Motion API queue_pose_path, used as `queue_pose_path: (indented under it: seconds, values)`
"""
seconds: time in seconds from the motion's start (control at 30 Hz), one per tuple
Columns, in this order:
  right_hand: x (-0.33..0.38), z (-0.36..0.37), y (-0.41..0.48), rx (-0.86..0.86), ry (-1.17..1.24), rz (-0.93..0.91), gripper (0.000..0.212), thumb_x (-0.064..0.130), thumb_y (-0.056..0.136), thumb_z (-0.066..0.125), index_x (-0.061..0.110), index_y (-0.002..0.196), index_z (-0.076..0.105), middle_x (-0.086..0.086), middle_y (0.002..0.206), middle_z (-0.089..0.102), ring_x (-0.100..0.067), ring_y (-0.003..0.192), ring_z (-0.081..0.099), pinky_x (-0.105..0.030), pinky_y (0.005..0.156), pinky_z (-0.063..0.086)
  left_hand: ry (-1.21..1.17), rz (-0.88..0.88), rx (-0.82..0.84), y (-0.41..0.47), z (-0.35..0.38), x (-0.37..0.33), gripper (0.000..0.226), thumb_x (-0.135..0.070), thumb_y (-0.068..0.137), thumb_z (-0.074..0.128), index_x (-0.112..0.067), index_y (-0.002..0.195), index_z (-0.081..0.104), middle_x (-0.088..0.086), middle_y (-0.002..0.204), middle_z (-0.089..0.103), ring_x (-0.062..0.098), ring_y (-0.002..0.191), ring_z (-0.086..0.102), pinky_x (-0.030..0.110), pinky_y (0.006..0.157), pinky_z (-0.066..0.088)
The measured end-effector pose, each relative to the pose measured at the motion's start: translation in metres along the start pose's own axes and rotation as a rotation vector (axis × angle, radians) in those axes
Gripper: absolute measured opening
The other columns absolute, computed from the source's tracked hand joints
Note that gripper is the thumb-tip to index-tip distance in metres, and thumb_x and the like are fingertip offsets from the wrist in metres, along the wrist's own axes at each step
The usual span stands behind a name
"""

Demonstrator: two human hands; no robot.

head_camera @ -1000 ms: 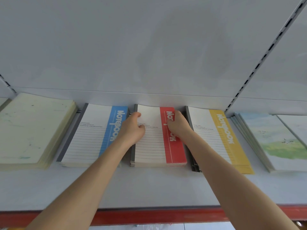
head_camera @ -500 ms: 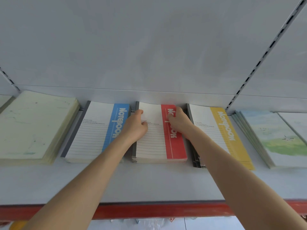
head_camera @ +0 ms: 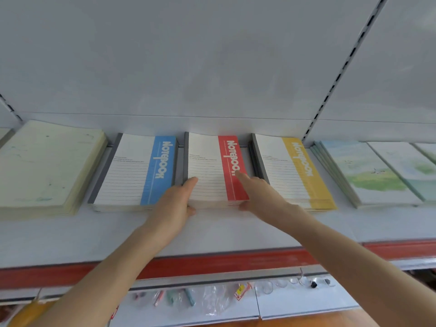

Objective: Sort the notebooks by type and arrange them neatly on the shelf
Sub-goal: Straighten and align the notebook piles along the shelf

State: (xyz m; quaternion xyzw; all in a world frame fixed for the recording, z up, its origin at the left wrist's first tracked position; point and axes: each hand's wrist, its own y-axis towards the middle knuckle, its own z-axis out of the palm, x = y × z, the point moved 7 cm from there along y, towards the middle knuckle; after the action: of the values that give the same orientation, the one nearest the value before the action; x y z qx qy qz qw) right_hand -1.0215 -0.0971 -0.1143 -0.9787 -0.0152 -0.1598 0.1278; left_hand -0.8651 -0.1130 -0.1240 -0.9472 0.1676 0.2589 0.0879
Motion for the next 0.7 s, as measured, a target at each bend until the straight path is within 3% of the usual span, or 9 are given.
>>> queue_pose_path:
  seconds: [0.1,0.23,0.33,0.47,0.57,0.63,0.7]
  values:
    - [-0.002,-0.002,-0.002,-0.040,0.055,0.009,0.065,0.007,0.084,0.063,0.011,0.139,0.028,-0.013,0.119,0.054,-0.030,0.106,0.055,-0.034,0.082,0.046,-0.051,-0.005,-0.103,-0.001,-0.004,-0.001,0.063,0.001,0.086,0.058,-0.015,0.142,0.035,0.013,0.119,0.060,0.024,0.105,0.057,0.025,0.083,0.040]
    - [-0.006,-0.003,-0.002,-0.073,0.110,0.019,0.064,0.007,0.083,0.063,0.013,0.138,0.031,-0.012,0.121,0.053,-0.029,0.108,0.053,-0.034,0.084,0.046,-0.097,-0.022,-0.142,0.000,-0.004,0.000,0.061,0.003,0.085,0.058,-0.014,0.140,0.038,0.012,0.117,0.061,0.024,0.103,0.058,0.025,0.083,0.041]
    - [-0.009,0.001,0.000,-0.060,0.117,0.027,0.062,0.008,0.081,0.067,0.012,0.134,0.035,-0.012,0.117,0.056,-0.029,0.103,0.055,-0.032,0.078,0.045,-0.101,-0.021,-0.132,0.000,-0.003,0.002,0.061,0.002,0.086,0.057,-0.015,0.141,0.037,0.011,0.113,0.062,0.022,0.096,0.058,0.024,0.080,0.041]
    - [-0.010,-0.002,0.000,-0.021,0.162,0.041,0.061,0.007,0.080,0.068,0.009,0.130,0.034,-0.010,0.115,0.059,-0.025,0.093,0.055,-0.030,0.070,0.047,-0.101,-0.007,-0.089,-0.001,-0.004,0.001,0.062,-0.003,0.089,0.057,-0.018,0.144,0.032,0.003,0.087,0.057,0.013,0.072,0.049,0.018,0.069,0.036]
    - [-0.011,-0.006,0.000,0.022,0.203,0.052,0.060,0.008,0.081,0.067,0.010,0.131,0.033,-0.008,0.114,0.057,-0.018,0.084,0.048,-0.017,0.051,0.033,-0.132,-0.003,-0.061,0.000,-0.007,-0.002,0.060,-0.006,0.089,0.058,-0.015,0.143,0.034,0.007,0.095,0.060,0.015,0.080,0.051,0.014,0.071,0.033]
    - [-0.013,-0.006,0.001,0.028,0.181,0.064,0.052,0.009,0.080,0.068,0.007,0.124,0.039,-0.008,0.109,0.057,-0.018,0.082,0.047,-0.015,0.048,0.028,-0.156,-0.004,-0.075,-0.001,-0.009,-0.004,0.057,-0.006,0.089,0.058,-0.014,0.141,0.036,0.011,0.117,0.061,0.019,0.096,0.056,0.011,0.076,0.031]
    - [-0.013,-0.006,0.002,0.027,0.155,0.078,0.046,0.010,0.080,0.069,0.005,0.117,0.044,-0.009,0.106,0.057,-0.018,0.082,0.046,-0.017,0.050,0.029,-0.158,-0.016,-0.081,-0.002,-0.009,-0.003,0.058,-0.006,0.089,0.059,-0.013,0.142,0.036,0.011,0.124,0.058,0.021,0.106,0.055,0.010,0.078,0.029]
